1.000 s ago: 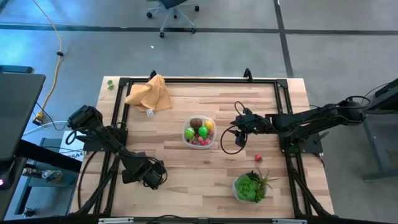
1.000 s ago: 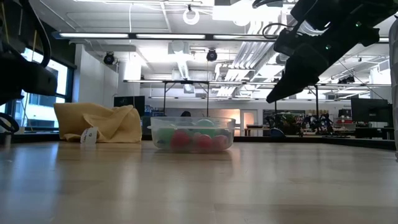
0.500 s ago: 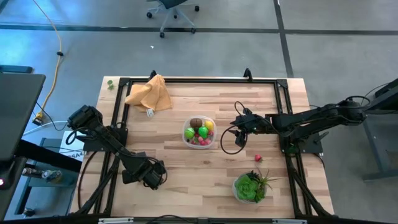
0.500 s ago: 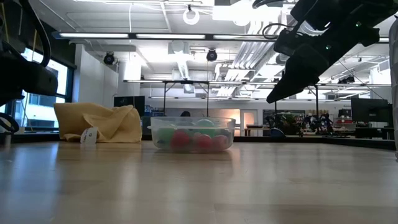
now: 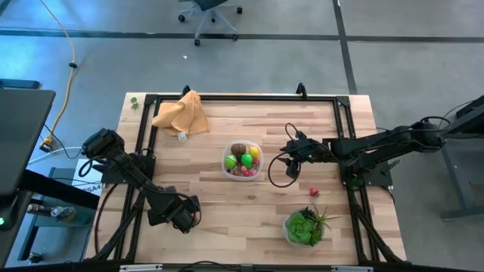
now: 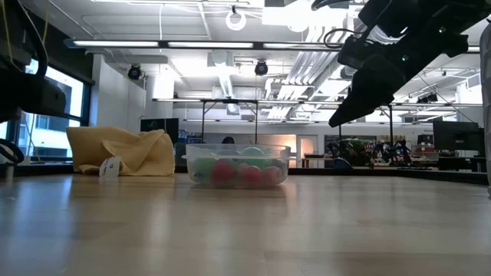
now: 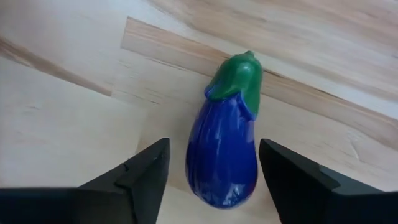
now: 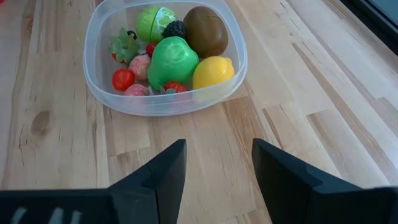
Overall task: Pick and placing Produce into tupperware
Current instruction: Put the eggplant into the transparent bin
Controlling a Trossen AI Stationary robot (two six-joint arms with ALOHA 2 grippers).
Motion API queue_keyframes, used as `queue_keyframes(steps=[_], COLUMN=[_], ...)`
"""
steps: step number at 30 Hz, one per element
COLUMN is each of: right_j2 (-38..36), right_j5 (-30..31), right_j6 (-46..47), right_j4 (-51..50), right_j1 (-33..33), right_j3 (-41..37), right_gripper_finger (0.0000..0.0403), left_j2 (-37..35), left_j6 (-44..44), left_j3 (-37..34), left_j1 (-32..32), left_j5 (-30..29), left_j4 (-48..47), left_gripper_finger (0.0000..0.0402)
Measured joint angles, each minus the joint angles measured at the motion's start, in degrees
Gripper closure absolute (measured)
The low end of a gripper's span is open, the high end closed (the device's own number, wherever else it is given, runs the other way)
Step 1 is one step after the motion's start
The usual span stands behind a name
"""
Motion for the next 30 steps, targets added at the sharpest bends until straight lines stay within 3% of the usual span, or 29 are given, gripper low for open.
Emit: queue_keyframes(steps=[15, 30], right_j2=[0.0, 0.0], right_j5=[0.01, 0.01], right_j6=[0.02, 0.01], right_j4=[0.02, 0.0], right_j1=[-0.01, 0.0], right_j3=[0.0, 0.0], right_gripper_finger=[0.0227, 0.0227], left_j2=[0.06, 0.04], left_j6=[-2.07, -1.87], left_j3=[-0.02, -0.02], left_j1=[-0.02, -0.02], left_j5=[0.76, 0.68], left_j4=[0.14, -0.02], left_gripper_finger=[0.0235, 0.0239])
